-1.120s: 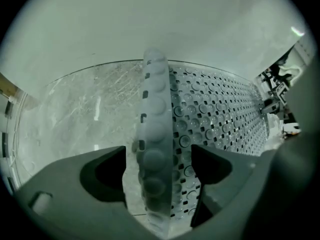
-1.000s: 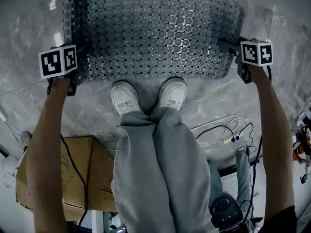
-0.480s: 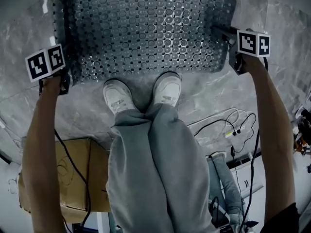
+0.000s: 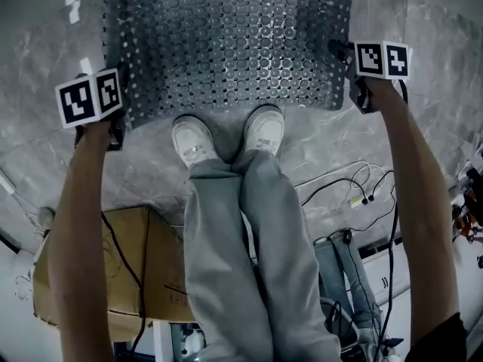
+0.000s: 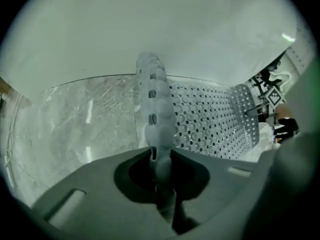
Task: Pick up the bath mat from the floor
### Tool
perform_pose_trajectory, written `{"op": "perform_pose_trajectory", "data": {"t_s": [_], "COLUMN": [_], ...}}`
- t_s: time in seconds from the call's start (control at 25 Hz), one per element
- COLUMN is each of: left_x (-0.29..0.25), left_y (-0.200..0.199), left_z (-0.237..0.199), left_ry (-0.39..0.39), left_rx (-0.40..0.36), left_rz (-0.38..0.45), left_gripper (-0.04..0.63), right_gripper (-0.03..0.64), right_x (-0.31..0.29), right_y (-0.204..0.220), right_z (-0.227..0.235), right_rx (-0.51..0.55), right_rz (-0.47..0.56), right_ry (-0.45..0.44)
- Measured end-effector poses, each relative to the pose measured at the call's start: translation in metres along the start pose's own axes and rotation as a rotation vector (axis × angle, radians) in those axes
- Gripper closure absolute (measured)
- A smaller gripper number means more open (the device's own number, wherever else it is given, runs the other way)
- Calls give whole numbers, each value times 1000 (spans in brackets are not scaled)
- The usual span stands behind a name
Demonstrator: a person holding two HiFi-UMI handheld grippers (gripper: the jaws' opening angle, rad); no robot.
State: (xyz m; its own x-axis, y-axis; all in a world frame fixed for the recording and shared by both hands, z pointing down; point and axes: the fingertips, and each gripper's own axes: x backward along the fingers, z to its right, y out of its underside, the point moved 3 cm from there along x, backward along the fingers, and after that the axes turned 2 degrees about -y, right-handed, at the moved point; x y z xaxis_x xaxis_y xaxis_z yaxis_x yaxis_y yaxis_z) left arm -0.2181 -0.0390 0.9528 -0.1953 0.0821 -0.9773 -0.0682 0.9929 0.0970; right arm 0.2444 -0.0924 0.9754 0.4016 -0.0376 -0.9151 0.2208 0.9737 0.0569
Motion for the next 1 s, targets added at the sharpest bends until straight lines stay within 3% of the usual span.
{"op": "perform_pose_trajectory", "data": {"t_s": [0.64, 1.0], "left_x": [101, 142], "left_y": [-24, -30], "left_z": [77, 115], "left_ry": [216, 246], "left_rx": [-129, -156], "left_rz": [84, 92], "left_gripper": [574, 574], "right_gripper": [592, 592], "right_x": [45, 69], "right_y": [-11, -13], "right_z": [-126, -168], "right_rx": [158, 53], "right_rz": [-75, -28], "right_ry": [-51, -46]}}
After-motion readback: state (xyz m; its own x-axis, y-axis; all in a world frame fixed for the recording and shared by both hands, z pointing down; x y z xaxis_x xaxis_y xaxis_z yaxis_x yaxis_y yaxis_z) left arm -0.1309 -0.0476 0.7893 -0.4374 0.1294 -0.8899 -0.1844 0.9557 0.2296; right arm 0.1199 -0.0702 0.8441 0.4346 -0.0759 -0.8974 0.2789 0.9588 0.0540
